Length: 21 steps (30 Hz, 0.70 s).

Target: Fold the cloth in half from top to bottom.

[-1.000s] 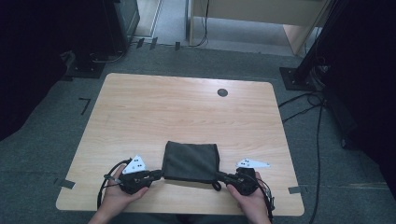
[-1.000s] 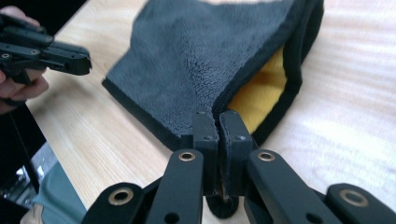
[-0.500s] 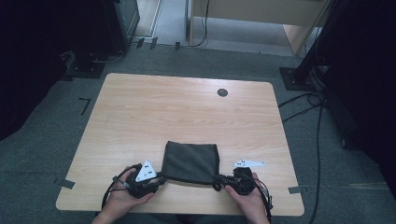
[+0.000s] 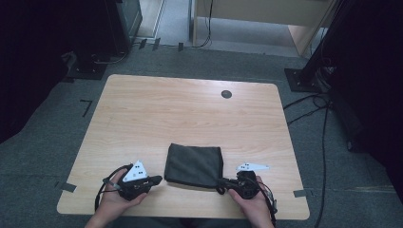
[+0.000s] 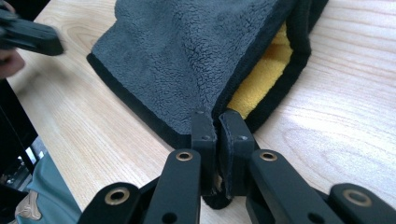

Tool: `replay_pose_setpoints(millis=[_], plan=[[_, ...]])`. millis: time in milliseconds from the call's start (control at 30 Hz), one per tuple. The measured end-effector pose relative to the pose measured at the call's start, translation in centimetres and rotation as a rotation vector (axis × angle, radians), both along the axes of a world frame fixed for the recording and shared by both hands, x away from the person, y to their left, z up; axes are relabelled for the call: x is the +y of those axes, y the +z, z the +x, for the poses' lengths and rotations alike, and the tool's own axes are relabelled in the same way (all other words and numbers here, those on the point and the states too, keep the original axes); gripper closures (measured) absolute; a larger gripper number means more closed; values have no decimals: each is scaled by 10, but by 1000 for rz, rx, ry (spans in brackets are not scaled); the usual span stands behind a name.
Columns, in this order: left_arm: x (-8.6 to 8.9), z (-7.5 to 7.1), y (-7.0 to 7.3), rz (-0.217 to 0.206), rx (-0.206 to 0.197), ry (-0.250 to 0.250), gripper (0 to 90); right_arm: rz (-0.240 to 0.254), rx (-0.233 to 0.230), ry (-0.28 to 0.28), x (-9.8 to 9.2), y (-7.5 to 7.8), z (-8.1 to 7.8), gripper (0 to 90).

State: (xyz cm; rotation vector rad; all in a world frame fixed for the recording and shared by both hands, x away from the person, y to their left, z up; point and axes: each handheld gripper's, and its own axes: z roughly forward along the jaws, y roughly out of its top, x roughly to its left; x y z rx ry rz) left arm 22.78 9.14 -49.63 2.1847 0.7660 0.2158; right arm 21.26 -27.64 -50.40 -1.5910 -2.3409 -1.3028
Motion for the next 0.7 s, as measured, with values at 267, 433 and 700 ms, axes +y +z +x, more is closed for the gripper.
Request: replay_pose_setpoints(millis=[267,433,700], plan=[[-25,-1,-11,82,-48,17,761,1,5,0,2,-2,1,852],[-27,-4,-5,103,-79,-16,863,-1,3,3,3,-2,1,851],[-8,-8,7,66,13,-163,866,11,-2,25,4,1,-2,848]])
